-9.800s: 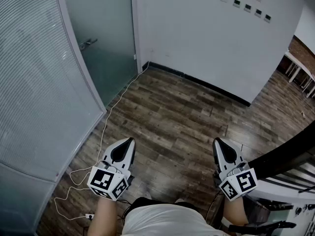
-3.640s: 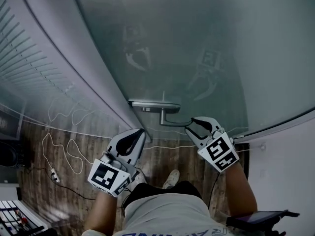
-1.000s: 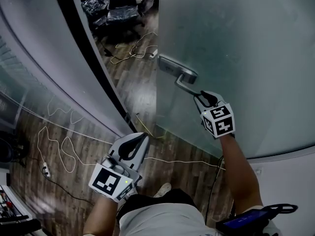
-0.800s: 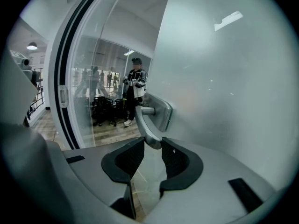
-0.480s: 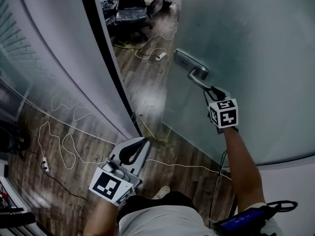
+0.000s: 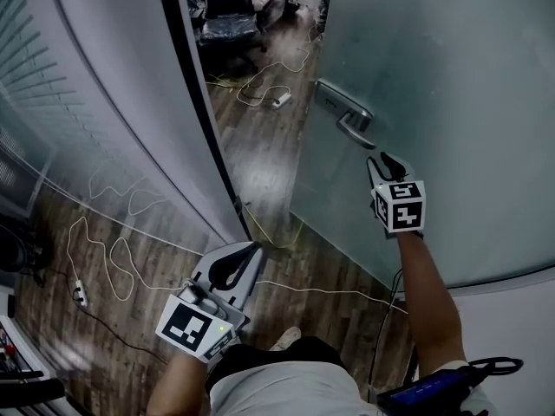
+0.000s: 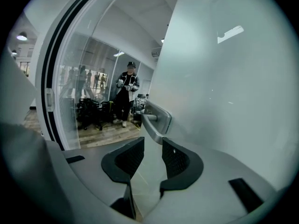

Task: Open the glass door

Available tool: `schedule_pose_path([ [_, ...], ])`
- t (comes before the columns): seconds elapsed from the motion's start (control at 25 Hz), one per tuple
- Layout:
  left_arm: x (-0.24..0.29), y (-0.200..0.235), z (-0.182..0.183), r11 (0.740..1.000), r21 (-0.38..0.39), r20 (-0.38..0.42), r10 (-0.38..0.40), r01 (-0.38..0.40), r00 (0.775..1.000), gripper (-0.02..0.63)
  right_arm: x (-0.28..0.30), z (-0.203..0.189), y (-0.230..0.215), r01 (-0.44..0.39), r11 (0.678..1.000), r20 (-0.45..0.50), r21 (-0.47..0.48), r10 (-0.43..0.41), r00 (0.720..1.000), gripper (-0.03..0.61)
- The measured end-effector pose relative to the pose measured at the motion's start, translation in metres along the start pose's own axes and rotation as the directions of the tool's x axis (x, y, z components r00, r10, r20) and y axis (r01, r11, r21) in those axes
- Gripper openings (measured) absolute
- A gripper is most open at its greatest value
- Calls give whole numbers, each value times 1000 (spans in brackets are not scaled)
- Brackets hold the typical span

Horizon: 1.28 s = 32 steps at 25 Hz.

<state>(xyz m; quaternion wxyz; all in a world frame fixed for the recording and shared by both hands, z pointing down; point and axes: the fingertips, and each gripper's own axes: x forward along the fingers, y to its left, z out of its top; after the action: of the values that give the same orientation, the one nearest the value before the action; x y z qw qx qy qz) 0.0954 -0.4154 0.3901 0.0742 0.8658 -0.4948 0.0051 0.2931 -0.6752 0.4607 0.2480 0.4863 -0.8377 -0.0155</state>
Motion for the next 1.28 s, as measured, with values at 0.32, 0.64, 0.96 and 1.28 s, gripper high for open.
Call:
schedule_pose_path([
  [0.32,-15,0,13,999,13,16,-52,51,999,0,-60,22,18,22,999,65,39,-24,998,60],
  [0.64,-32,-2,20,990,32,27,-138,137,990,0,-134,50,53,79,996,156,41,-84,984,3],
  [0.96,-68,-3,29,966,63,24,-251,249,968,0,-225,68,102,170,977,223,127,-195,955,3],
  [1.28,-120,1,45,937,76,19,-344,342,939,0,-308,81,177,228,956,257,185,-271,928,3],
])
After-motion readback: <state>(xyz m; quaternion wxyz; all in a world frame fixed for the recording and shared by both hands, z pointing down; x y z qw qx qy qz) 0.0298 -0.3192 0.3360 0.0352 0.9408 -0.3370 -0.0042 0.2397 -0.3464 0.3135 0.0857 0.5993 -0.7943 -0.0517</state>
